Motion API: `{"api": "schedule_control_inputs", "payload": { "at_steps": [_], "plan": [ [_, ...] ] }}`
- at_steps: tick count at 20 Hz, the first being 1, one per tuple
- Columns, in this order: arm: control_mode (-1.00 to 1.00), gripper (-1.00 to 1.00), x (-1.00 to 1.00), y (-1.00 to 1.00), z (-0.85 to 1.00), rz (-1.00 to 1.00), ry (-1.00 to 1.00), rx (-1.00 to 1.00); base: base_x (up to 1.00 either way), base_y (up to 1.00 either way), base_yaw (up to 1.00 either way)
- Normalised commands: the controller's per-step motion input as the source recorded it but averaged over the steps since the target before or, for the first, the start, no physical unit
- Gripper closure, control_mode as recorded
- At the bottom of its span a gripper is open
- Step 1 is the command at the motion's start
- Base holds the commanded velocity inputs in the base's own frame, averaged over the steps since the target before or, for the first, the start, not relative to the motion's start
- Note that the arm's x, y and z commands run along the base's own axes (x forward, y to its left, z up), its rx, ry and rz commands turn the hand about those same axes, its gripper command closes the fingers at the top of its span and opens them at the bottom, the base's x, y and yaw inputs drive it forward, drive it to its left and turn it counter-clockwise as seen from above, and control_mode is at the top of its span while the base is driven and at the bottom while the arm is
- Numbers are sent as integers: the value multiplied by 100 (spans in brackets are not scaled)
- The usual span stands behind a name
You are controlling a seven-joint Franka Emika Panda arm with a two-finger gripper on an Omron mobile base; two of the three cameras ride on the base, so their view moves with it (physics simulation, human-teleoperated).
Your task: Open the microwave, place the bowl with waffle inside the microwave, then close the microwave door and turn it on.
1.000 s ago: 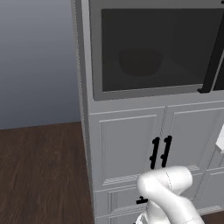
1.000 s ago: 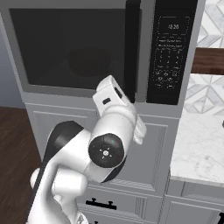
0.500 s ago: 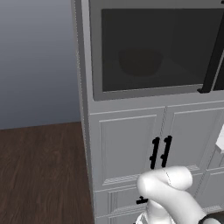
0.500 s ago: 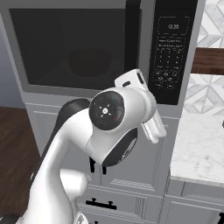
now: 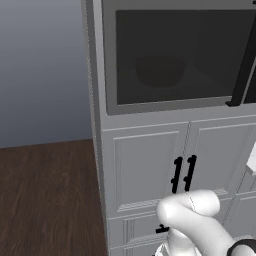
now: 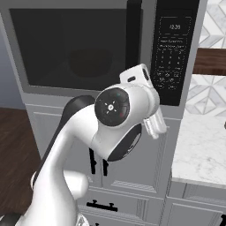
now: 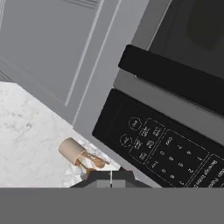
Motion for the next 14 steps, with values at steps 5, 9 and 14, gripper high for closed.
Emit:
{"api": "schedule_control_inputs", "payload": {
  "at_steps": [5, 9, 14],
  "plan": [
    [-100, 100, 44, -4, -1, 0, 0, 8, 0, 0, 0],
    [-100, 100, 43, -15, -10, 1, -2, 10, 0, 0, 0],
    [-100, 100, 30, -31, -18, 4, -11, 14, 0, 0, 0]
  ]
}}
